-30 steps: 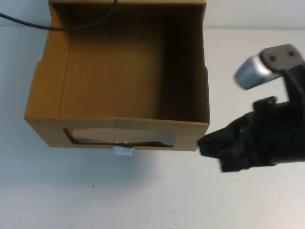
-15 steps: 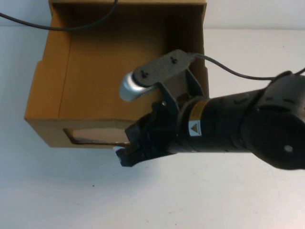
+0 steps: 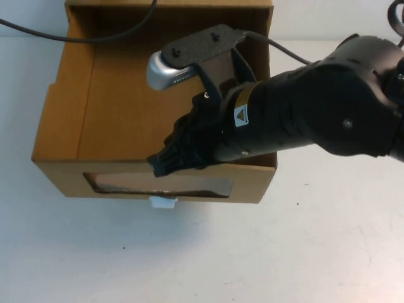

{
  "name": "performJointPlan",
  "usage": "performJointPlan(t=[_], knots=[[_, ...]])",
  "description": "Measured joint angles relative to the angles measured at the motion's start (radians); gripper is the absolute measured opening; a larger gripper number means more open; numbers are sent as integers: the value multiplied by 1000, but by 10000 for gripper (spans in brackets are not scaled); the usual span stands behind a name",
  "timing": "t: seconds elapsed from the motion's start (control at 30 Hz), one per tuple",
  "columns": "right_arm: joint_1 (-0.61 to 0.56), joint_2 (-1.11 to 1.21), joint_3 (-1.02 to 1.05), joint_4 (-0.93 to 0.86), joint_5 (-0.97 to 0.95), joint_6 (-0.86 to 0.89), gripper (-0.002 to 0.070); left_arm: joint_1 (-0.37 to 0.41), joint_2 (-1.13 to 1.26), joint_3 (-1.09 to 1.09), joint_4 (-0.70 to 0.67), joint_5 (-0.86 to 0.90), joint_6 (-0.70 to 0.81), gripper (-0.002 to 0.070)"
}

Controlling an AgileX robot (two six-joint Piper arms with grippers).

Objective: Close the shoe box
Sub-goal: Close the shoe box with your right arm

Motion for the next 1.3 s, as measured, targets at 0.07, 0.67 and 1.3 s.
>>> performJointPlan(t=[0.07,0.67,1.3], knots=[[0,0,-18,85,51,-63,-11,0,0,0,0,0,0,-5],[-17,65,-47,157,161,-121,-11,0,0,0,0,0,0,-5],[-120,199,-284,155,109,-147,-12,0,0,0,0,2,0,-5]])
